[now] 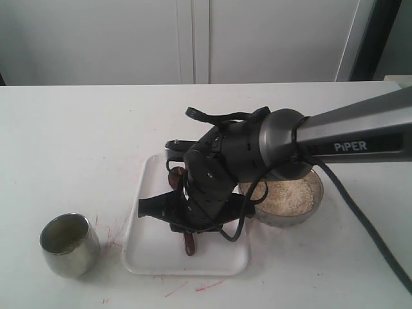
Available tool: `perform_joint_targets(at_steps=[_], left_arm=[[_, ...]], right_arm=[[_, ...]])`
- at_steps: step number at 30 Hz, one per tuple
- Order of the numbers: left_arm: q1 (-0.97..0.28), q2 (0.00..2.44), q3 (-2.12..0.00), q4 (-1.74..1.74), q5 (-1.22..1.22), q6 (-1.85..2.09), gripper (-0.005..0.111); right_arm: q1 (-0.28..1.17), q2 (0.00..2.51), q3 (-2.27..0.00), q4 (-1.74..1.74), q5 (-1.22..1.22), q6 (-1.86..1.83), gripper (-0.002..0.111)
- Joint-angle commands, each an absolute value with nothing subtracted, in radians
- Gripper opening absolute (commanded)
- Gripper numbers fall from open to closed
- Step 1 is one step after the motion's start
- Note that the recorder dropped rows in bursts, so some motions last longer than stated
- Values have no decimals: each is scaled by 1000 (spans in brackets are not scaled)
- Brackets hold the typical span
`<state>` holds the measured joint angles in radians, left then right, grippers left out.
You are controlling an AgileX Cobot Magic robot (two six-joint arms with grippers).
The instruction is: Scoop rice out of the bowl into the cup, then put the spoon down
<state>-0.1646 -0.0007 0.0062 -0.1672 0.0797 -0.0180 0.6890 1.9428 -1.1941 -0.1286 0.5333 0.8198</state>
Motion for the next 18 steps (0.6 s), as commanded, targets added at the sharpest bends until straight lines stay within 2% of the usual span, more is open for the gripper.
perform_joint_targets(at_steps=[1,7,18], left_arm=[[-171,0,0,-177,76,-18,14],[-171,0,0,-177,76,-18,14],[-171,0,0,-177,76,-18,14]], right_arm=[[691,1882,-1199,-131,534,789,32],[715,1730,-1199,-130,588,643,32],[862,1479,-1195,-129,943,397,29]])
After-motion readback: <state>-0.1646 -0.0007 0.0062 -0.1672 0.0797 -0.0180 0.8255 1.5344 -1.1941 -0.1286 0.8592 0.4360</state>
